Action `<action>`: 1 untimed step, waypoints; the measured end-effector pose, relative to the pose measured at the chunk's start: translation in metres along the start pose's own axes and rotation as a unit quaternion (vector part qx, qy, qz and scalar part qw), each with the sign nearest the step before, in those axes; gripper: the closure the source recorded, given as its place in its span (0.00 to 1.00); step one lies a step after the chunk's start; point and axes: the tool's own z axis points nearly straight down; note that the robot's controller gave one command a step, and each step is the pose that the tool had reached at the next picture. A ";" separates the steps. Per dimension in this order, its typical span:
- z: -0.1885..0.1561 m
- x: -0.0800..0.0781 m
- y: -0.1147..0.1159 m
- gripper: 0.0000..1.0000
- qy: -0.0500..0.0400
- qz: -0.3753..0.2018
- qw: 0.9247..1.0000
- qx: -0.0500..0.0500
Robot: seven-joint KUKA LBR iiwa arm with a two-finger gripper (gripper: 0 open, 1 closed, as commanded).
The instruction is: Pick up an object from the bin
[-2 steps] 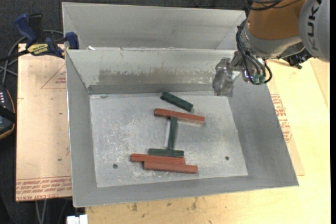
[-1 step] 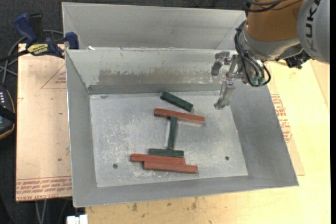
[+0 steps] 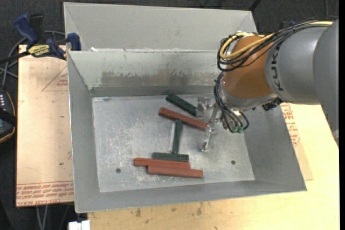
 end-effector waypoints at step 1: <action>0.000 -0.046 0.001 0.00 -0.003 -0.008 1.000 0.000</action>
Offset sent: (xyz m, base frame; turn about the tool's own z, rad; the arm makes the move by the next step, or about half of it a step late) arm 0.0433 -0.0021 -0.0013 -0.0173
